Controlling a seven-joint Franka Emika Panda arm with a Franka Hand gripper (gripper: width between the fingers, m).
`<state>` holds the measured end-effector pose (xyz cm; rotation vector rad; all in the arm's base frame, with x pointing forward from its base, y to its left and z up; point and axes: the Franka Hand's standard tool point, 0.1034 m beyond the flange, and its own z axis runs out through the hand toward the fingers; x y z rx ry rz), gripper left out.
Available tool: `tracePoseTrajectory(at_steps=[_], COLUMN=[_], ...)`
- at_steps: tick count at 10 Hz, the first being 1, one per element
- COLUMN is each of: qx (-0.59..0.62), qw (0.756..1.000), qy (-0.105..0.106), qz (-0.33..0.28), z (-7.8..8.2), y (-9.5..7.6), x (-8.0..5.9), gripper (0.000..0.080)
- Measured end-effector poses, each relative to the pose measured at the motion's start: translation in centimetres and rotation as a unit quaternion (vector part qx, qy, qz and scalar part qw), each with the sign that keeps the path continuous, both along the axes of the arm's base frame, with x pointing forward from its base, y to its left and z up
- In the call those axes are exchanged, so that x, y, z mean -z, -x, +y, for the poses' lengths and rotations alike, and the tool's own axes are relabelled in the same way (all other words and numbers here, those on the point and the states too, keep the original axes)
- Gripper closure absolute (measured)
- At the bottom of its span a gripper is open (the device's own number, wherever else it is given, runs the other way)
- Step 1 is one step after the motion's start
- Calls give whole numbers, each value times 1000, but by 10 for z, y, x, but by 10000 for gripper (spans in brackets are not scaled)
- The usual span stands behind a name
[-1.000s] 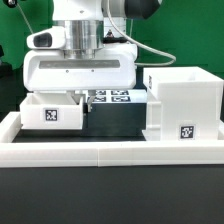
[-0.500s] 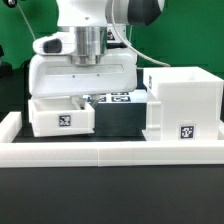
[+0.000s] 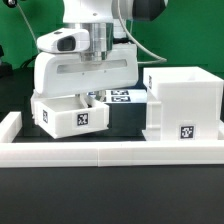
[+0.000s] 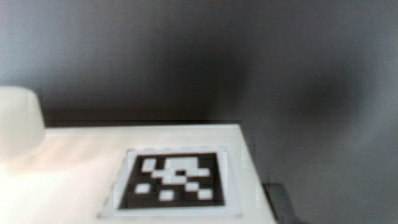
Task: Assemble drawer
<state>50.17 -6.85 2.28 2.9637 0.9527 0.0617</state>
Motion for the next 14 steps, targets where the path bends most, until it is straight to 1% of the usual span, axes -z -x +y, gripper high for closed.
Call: tracePoseTrajectory(at_steps=[3,4,6,9,10,13,14], qx=[-88,-153,-241,-334,-348,-455,-443], qw=[996,988,970,941,936,888,894], qy=[8,14,24,33,35,46,46], qz=[5,14,23,29,30,44,45], z=[-2,2,8,3,2,4,3], y=[1,-2,-6,-5,-5,-10,-9], x=[0,-1,-3,-2,-2,-3,-2], gripper=[757,757,757,757,757,757,757])
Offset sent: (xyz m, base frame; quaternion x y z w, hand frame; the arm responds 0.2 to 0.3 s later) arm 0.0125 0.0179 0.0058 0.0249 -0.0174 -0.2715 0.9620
